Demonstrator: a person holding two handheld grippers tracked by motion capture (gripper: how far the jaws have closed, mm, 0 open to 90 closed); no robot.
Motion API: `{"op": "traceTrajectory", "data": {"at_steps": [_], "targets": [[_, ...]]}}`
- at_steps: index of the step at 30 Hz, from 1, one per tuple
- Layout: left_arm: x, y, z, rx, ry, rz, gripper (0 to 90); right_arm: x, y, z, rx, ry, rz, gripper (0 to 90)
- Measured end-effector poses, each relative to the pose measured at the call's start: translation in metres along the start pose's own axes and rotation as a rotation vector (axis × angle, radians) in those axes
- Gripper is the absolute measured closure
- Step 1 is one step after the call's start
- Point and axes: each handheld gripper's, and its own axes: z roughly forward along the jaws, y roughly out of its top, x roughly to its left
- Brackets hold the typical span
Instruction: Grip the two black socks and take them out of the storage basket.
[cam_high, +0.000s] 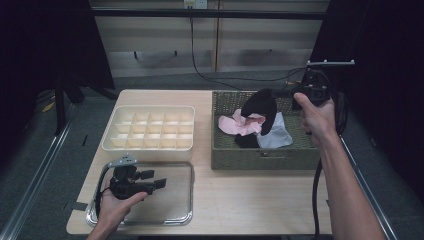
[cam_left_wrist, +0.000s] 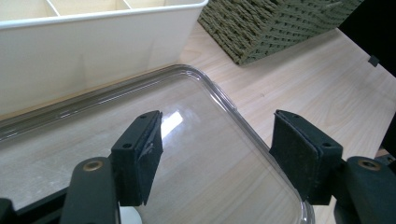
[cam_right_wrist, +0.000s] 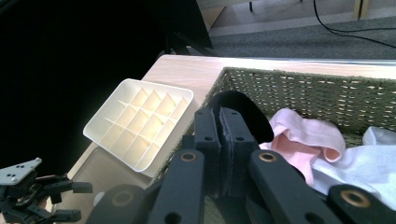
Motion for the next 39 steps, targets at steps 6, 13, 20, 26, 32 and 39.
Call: {"op": "traceTrajectory", "data": {"at_steps": [6,13,20,26,32,39], "targets": [[0.003,-0.003,0.001,0.008,0.001,-0.005,32.9,0.002,-0.003,-0.006,-0.022,0.018,0.008,86.7],[0.005,-0.004,0.0,0.006,0.011,-0.017,32.9,0.008,-0.009,-0.009,-0.026,0.043,0.016,86.7],[0.006,-0.005,0.001,0.011,0.009,-0.013,32.8,0.015,-0.012,-0.012,-0.03,0.067,0.012,86.7],[0.007,-0.006,0.001,0.015,0.012,-0.016,32.8,0.02,-0.016,-0.015,-0.037,0.076,0.002,86.7],[0.008,-0.006,0.0,0.011,0.016,-0.022,32.8,0.024,-0.02,-0.02,-0.045,0.089,-0.003,86.7],[0.008,-0.006,0.001,0.011,0.018,-0.027,32.8,0.036,-0.025,-0.025,-0.047,0.122,-0.015,86.7]]}}
